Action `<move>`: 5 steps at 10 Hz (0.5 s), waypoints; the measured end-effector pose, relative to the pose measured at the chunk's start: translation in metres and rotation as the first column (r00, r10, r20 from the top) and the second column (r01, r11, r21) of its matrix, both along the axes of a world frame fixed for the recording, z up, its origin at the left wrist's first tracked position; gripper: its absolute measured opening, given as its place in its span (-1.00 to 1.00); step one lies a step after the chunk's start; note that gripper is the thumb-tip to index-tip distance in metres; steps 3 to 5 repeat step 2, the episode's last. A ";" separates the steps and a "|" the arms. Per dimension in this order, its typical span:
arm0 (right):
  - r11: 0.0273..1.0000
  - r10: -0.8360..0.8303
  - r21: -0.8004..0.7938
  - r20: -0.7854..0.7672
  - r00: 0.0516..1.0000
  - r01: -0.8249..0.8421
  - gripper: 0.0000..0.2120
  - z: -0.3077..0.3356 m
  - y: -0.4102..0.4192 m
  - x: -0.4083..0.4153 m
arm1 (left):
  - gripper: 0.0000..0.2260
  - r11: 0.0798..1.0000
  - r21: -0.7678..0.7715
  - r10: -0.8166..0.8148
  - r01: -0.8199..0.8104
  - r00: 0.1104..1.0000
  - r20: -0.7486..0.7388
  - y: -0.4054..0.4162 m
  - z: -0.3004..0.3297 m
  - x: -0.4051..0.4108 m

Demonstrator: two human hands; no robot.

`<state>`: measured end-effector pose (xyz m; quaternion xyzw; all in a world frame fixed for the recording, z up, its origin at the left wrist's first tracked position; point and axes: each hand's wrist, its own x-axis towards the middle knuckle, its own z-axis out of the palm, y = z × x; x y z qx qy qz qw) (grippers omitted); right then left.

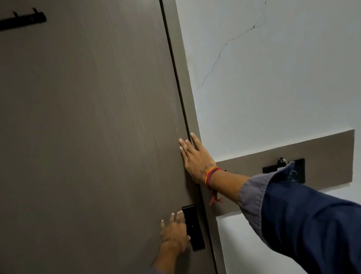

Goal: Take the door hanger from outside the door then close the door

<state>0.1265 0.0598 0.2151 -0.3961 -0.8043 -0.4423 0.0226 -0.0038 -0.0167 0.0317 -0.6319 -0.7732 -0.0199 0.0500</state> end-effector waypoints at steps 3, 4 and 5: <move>0.937 0.262 -0.145 -0.315 0.912 -0.319 -0.23 0.061 -0.030 0.034 | -0.24 0.953 0.292 -0.027 0.083 0.982 -0.189 -0.009 0.106 -0.014; 0.937 0.262 -0.145 -0.315 0.912 -0.319 -0.23 0.061 -0.030 0.034 | -0.24 0.953 0.292 -0.027 0.083 0.982 -0.189 -0.009 0.106 -0.014; 0.937 0.262 -0.145 -0.315 0.912 -0.319 -0.23 0.061 -0.030 0.034 | -0.24 0.953 0.292 -0.027 0.083 0.982 -0.189 -0.009 0.106 -0.014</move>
